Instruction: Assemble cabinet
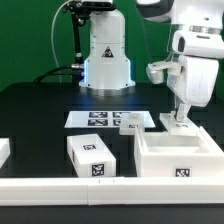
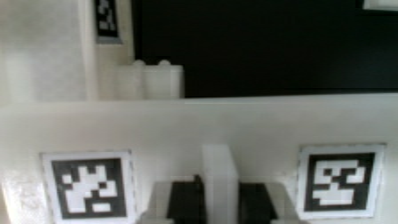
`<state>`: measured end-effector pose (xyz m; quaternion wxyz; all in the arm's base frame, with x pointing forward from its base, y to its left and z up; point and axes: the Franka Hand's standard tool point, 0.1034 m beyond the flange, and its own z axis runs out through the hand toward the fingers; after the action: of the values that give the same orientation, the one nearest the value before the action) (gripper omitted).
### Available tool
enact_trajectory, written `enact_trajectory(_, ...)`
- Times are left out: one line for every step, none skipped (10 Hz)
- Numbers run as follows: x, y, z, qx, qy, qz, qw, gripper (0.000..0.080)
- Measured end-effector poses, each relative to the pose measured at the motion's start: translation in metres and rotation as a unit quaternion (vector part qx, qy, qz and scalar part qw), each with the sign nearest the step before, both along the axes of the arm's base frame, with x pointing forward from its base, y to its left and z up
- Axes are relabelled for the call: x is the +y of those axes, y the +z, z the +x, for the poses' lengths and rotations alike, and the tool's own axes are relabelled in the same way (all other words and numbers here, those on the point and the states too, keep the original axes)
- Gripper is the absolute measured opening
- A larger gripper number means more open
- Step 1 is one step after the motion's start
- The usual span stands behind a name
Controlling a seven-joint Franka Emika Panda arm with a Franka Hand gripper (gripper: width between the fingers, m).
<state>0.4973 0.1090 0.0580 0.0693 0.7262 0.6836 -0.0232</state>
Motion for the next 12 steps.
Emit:
enact_trajectory(-0.003,0.002,0.013,0.002,-0.001,-0.006,1.000,0.0064)
enact_trajectory(-0.006,0.002,0.026,0.003,-0.006,-0.009,1.000,0.0064)
enact_trajectory(-0.008,0.003,0.041,-0.001,-0.010,-0.010,1.000,0.0064)
enact_trajectory(-0.009,0.004,0.054,-0.003,-0.012,-0.012,1.000,0.0064)
enact_trajectory(-0.009,0.005,0.063,-0.007,-0.013,-0.012,1.000,0.0064)
enact_trajectory(-0.009,0.005,0.060,-0.006,-0.012,-0.012,1.000,0.0064)
enact_trajectory(-0.009,0.005,0.060,-0.006,-0.012,-0.012,1.000,0.0064)
enact_trajectory(-0.009,0.005,0.060,-0.006,-0.012,-0.012,1.000,0.0064)
enact_trajectory(-0.008,0.004,0.063,-0.004,-0.012,-0.015,1.000,0.0064)
enact_trajectory(-0.007,0.005,0.073,-0.003,-0.011,-0.019,1.000,0.0064)
enact_trajectory(-0.008,0.007,0.085,-0.002,-0.006,-0.023,1.000,0.0064)
enact_trajectory(-0.009,0.007,0.095,0.002,0.020,-0.028,0.999,0.0064)
